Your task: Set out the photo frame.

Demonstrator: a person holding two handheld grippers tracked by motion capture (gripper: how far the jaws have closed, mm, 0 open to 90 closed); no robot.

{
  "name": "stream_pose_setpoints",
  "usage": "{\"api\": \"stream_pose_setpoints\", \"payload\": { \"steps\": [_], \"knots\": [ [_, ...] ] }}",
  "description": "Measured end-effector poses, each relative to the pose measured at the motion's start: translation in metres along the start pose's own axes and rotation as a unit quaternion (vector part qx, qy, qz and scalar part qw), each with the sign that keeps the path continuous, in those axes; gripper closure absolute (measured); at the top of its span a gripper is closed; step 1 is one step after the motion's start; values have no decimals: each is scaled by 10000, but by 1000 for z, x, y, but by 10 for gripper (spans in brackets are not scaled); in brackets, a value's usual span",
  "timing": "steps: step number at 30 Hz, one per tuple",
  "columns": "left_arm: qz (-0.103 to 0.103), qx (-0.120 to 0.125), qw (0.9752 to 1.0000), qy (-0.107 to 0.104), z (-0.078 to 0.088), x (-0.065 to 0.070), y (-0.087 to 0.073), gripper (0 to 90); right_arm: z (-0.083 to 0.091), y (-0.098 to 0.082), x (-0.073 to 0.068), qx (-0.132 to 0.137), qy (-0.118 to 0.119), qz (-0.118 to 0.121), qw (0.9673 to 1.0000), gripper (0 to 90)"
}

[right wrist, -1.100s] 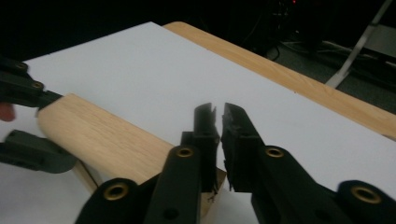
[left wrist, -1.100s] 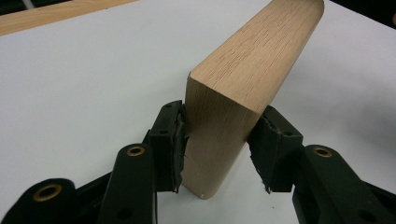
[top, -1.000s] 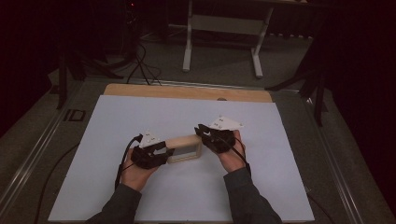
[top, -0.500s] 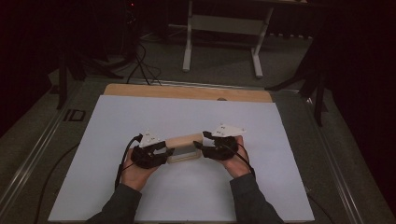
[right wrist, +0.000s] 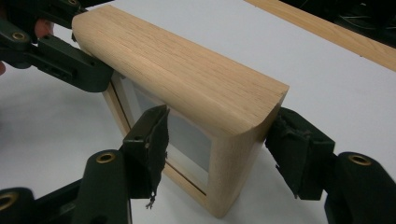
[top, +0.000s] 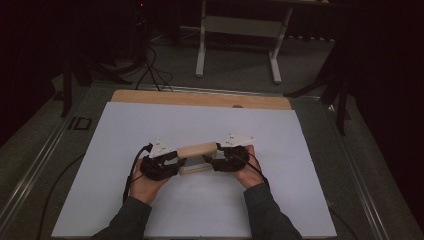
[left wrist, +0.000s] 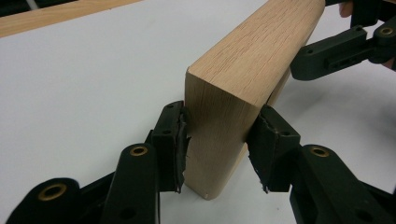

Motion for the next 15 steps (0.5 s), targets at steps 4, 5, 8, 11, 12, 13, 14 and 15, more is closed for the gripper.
{"api": "stream_pose_setpoints", "payload": {
  "steps": [4, 5, 8, 11, 12, 13, 14, 15],
  "knots": [
    [24, 7, 10000, -2, 0, -1, 1, 580, 0, 0, 1, 6, -68, 6, 10000, 422],
    [24, 7, 10000, -2, 0, -1, 1, 580, 0, 0, 1, 6, -68, 6, 10000, 422],
    [63, 7, 10000, -26, -1, -3, 2, 578, 0, 1, 1, 14, -107, 8, 9999, 435],
    [86, 2, 10000, -43, -2, -4, 3, 573, 0, 1, 0, -16, -182, 56, 9998, 446],
    [79, 4, 10000, -37, -2, -4, 3, 571, 0, 1, 0, -25, -193, 82, 9998, 452],
    [79, 4, 10000, -37, -2, -4, 3, 568, 0, 1, 0, -25, -193, 82, 9998, 452],
    [83, 0, 10000, -38, -2, -4, 3, 566, 1, 0, 0, -24, -176, 87, 9998, 461],
    [74, -6, 10000, -41, -2, -5, 4, 563, 1, 0, 1, -27, -174, 97, 9998, 465]
  ]
}}
Point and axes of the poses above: each handheld gripper's, and its own axes: z roughly backward along the jaws, y roughly out of its top, x roughly to its right, the point moved 4 cm from there along -z, roughly forward along the jaws, and after that the axes turned 15 degrees about -x, right-handed, at the moved point
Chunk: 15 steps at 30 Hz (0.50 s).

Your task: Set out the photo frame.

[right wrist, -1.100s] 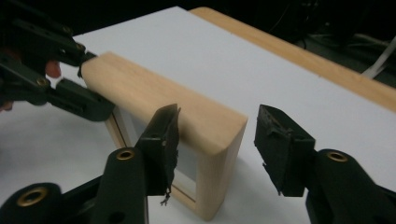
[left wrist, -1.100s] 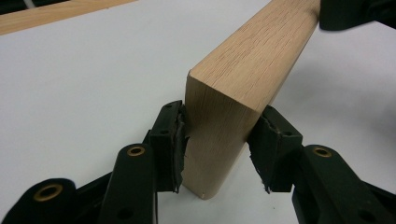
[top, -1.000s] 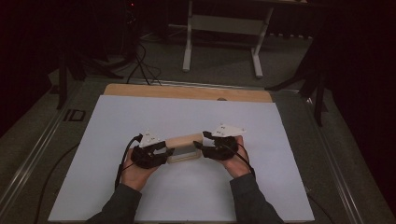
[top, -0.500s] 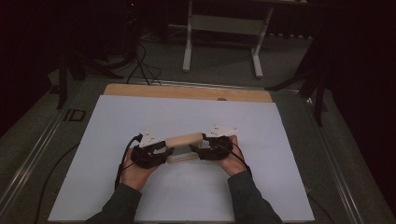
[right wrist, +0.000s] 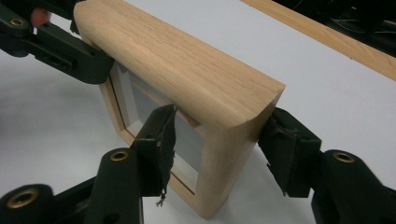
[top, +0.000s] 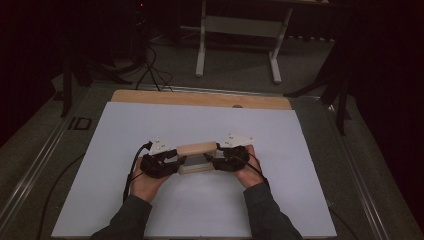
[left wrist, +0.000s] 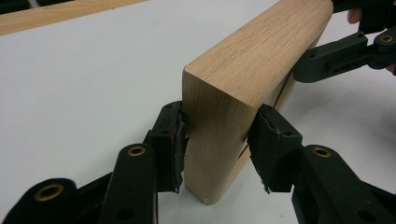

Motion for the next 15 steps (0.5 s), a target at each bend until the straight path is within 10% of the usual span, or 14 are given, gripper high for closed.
{"api": "stream_pose_setpoints", "payload": {
  "steps": [15],
  "knots": [
    [-74, 40, 10000, -46, 1, -3, 1, 541, 6, -1, -4, -51, -71, 207, 9997, 522]
  ]
}}
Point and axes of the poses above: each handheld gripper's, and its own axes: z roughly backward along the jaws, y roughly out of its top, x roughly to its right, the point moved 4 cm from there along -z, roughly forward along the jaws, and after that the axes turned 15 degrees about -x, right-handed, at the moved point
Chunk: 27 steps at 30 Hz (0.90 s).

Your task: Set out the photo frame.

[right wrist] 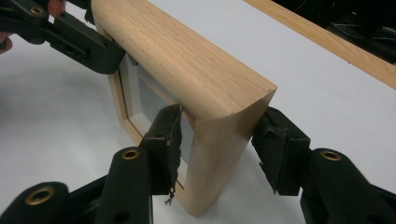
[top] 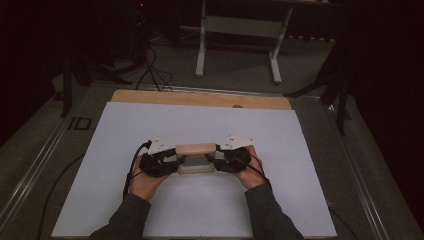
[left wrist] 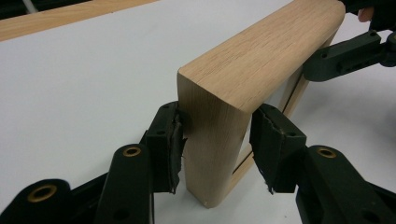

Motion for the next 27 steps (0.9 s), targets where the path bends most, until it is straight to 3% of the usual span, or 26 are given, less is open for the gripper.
{"api": "stream_pose_setpoints", "payload": {
  "steps": [10, 17, 27],
  "knots": [
    [-23, 2, 10000, -7, 3, -5, 3, 539, 0, 1, -1, -38, -48, 41, 10000, 536],
    [37, 56, 10000, -73, -3, -9, 8, 541, -1, 2, 2, -9, -146, -80, 9999, 534],
    [7, 38, 10000, 6, -9, -12, 19, 541, -3, 3, 11, 31, -241, -233, 9994, 528]
  ]
}}
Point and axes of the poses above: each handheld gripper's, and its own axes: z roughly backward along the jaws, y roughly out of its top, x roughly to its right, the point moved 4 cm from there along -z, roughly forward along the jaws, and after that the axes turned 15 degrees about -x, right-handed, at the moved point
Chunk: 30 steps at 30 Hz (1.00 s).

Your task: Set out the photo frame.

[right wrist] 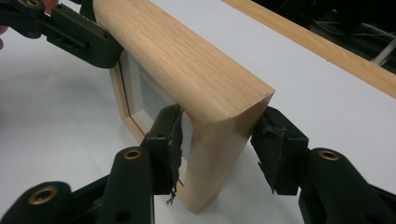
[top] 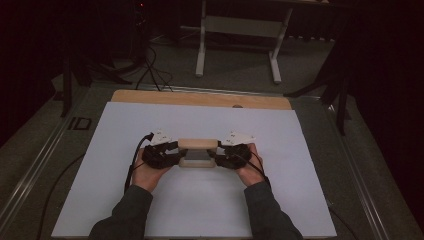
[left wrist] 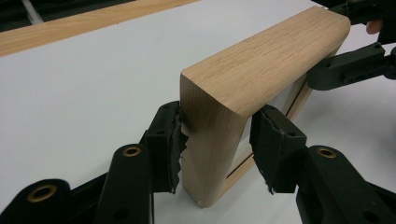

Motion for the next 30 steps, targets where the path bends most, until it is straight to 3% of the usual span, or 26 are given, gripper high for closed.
{"api": "stream_pose_setpoints", "payload": {
  "steps": [19, 30],
  "knots": [
    [115, 4, 9999, -19, -6, -9, 7, 541, -8, 4, 8, 21, 95, -283, 9996, 520],
    [422, 75, 9988, -252, -12, -16, 10, 538, -11, 7, 16, -10, 165, -465, 9988, 514]
  ]
}}
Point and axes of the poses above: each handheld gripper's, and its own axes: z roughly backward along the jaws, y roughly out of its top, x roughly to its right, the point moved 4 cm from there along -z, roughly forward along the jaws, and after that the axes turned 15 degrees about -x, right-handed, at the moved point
